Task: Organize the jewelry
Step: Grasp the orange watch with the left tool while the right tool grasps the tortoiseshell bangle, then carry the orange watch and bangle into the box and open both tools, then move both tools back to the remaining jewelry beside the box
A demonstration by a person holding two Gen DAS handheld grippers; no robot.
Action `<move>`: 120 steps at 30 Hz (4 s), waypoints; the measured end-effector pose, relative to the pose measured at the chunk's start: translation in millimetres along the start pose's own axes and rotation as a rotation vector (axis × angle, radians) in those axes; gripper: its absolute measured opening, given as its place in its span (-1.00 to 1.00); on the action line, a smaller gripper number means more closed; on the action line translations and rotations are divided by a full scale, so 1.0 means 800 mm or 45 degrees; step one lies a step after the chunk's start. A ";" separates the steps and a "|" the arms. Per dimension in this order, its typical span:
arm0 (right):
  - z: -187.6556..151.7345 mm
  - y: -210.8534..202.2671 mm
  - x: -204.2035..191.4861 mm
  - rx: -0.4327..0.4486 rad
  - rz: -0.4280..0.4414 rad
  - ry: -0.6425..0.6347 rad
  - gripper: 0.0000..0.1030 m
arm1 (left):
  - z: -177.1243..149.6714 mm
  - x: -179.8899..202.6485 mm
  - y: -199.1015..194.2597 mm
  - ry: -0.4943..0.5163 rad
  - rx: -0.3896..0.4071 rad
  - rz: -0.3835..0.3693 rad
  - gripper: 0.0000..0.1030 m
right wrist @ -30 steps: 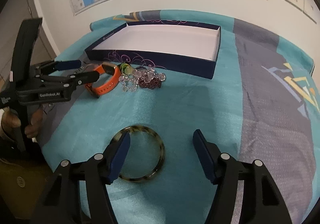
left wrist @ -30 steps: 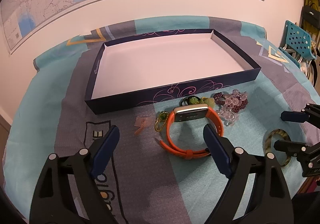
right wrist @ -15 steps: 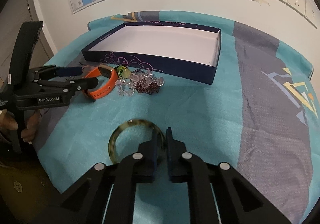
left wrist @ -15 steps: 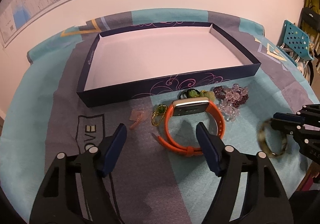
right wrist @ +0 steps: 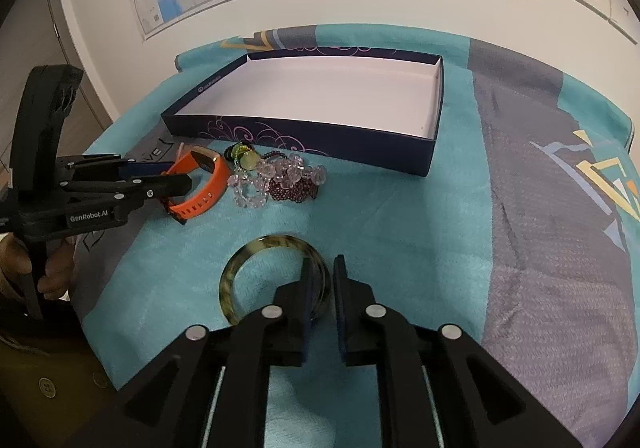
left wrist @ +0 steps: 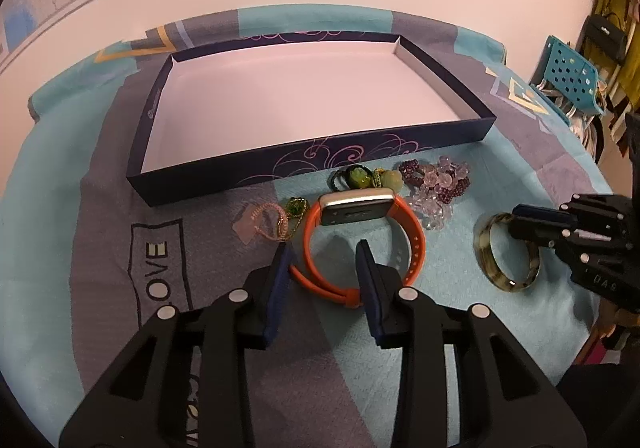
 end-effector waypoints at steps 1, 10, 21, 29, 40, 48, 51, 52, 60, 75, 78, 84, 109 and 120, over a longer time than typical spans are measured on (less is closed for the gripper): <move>0.000 0.000 0.000 0.000 -0.003 -0.005 -0.74 | 0.001 -0.001 0.001 0.000 -0.002 0.002 -0.29; -0.001 0.002 -0.003 0.011 -0.054 -0.072 -0.78 | 0.009 -0.001 0.009 0.049 -0.013 0.060 -0.74; 0.015 -0.005 0.009 0.046 -0.022 -0.003 -0.89 | 0.015 0.002 -0.004 0.076 0.028 0.095 -0.85; 0.040 -0.014 0.012 0.099 -0.003 -0.001 -0.89 | 0.024 0.000 -0.022 0.079 0.067 0.074 -0.84; 0.104 -0.028 0.018 0.234 -0.015 -0.042 -0.89 | 0.059 -0.011 -0.061 0.052 0.172 0.016 -0.84; 0.162 -0.003 0.030 0.262 -0.010 -0.050 -0.89 | 0.108 -0.039 -0.050 0.008 0.215 0.031 -0.84; 0.187 0.016 0.036 0.255 -0.014 -0.045 -0.89 | 0.132 -0.057 -0.033 -0.021 0.214 0.052 -0.83; 0.197 0.024 0.039 0.253 -0.018 -0.038 -0.89 | 0.138 -0.061 -0.029 -0.029 0.215 0.057 -0.83; 0.245 0.089 0.041 0.173 -0.067 -0.067 -0.89 | 0.183 -0.085 0.028 -0.095 0.158 0.060 -0.83; 0.269 0.162 0.045 -0.004 -0.139 -0.087 -0.88 | 0.211 -0.121 0.110 -0.192 -0.005 0.117 -0.84; 0.269 0.166 0.047 -0.020 -0.163 -0.093 -0.89 | 0.217 -0.124 0.117 -0.195 -0.017 0.137 -0.85; 0.272 0.161 0.054 0.002 -0.190 -0.063 -0.74 | 0.223 -0.124 0.126 -0.220 -0.041 0.119 -0.83; 0.089 0.013 -0.013 0.070 0.090 -0.188 -0.15 | 0.091 -0.057 -0.032 0.101 0.231 0.096 0.11; 0.073 0.027 -0.015 0.037 0.140 -0.080 -0.15 | 0.065 -0.014 -0.040 0.210 0.257 0.176 0.24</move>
Point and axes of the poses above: each gripper's, at about its wrist camera, not at the fingertips, and y roughly the way its jaws point, x to its right, z to its top, the point moved 10 cm from there along y, roughly the way its jaws point, and after that the axes turned 6 degrees about -z, right-handed, at the moved point
